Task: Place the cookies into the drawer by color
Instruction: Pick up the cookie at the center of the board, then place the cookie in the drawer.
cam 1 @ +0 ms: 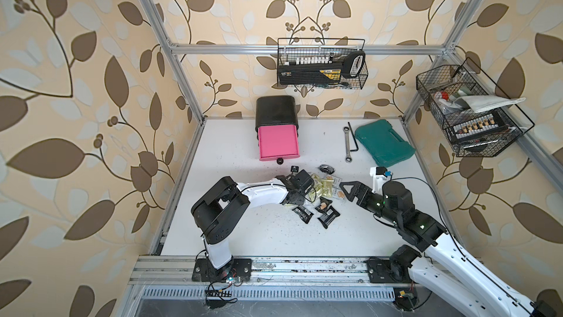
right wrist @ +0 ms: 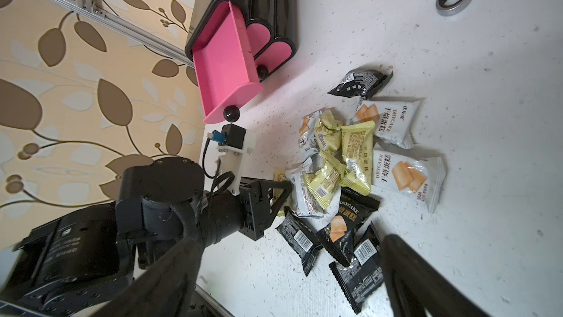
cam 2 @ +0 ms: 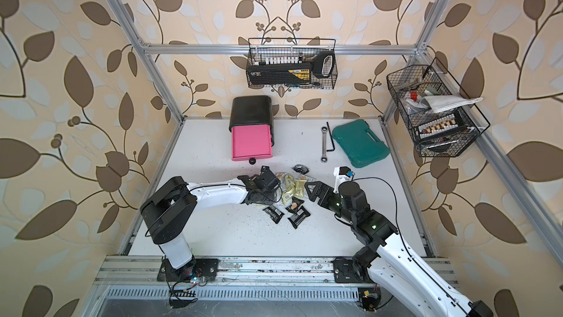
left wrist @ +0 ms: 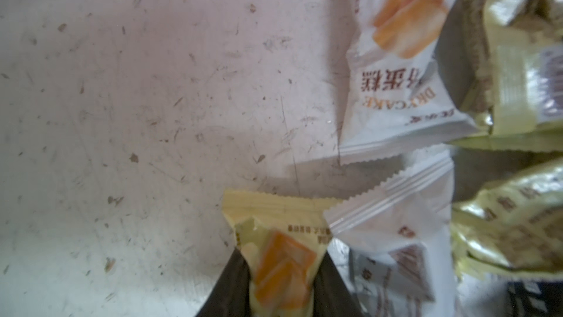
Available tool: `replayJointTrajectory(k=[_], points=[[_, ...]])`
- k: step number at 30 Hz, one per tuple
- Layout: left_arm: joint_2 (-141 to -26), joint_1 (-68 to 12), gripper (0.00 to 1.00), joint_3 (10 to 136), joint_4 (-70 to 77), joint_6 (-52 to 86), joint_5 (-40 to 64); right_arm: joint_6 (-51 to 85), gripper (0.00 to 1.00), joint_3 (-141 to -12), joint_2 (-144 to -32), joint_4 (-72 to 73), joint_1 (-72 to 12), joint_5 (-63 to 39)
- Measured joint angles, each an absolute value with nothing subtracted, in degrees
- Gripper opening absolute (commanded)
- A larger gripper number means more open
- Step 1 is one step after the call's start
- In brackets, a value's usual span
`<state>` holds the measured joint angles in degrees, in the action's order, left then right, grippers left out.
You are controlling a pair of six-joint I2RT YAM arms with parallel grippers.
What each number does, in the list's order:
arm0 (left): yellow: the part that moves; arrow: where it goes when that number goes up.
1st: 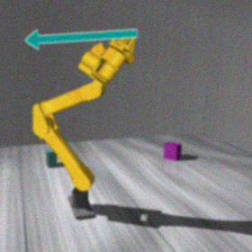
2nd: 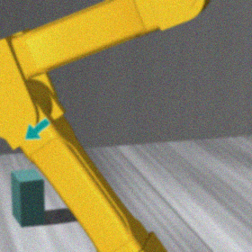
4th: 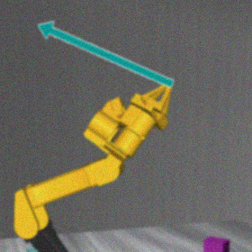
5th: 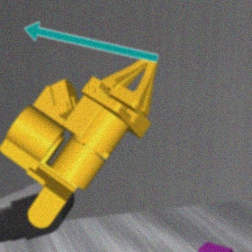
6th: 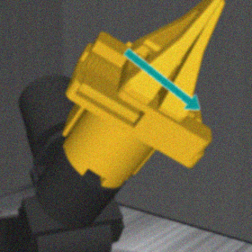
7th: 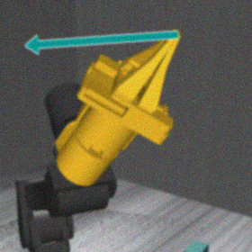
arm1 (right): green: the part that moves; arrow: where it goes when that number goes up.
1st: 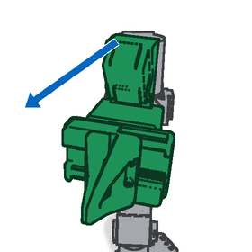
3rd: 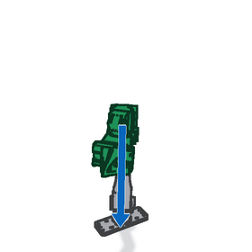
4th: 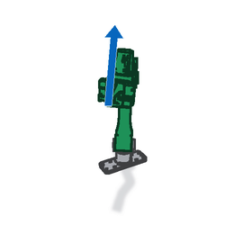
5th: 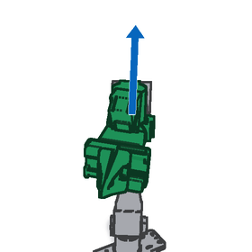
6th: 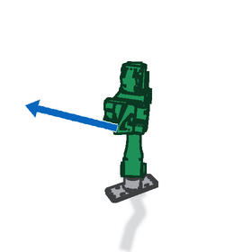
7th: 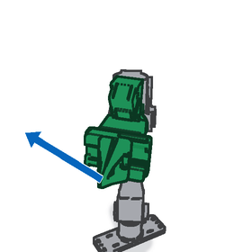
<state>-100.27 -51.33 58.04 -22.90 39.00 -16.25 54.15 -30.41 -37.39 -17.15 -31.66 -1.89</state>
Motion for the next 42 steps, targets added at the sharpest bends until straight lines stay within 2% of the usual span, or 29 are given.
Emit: replayJointTrajectory(k=[6,12,22,29,37,40,42], points=[[-94.26,-51.33,0.24,58.87,-25.96,38.65,-16.38,54.15,0.94,-30.41,-37.41,-17.08,-31.66,-1.87],[-89.34,-50.15,0.24,65.58,-28.25,35.53,-17.04,54.15,0.94,-30.41,-37.60,-16.88,-31.66,-1.87],[-88.64,-35.46,0.25,79.75,-28.60,27.75,-18.00,54.17,0.94,-30.41,-37.56,-16.75,-31.77,-1.89],[-93.14,-26.65,0.25,84.60,-28.62,23.68,-19.46,54.15,0.94,-30.41,-35.35,-17.61,-31.77,-1.69],[-101.97,-22.87,0.28,85.52,-28.93,22.20,-17.67,54.15,0.94,-30.41,-34.30,-19.16,-31.77,-1.13],[-104.38,-22.81,0.31,85.86,-28.82,22.11,-17.26,54.15,0.94,-30.41,-33.78,-20.05,-31.77,-0.99],[-105.38,-22.81,0.36,86.17,-28.67,22.09,-16.97,54.13,0.94,-30.41,-33.34,-20.62,-31.77,-0.86]])
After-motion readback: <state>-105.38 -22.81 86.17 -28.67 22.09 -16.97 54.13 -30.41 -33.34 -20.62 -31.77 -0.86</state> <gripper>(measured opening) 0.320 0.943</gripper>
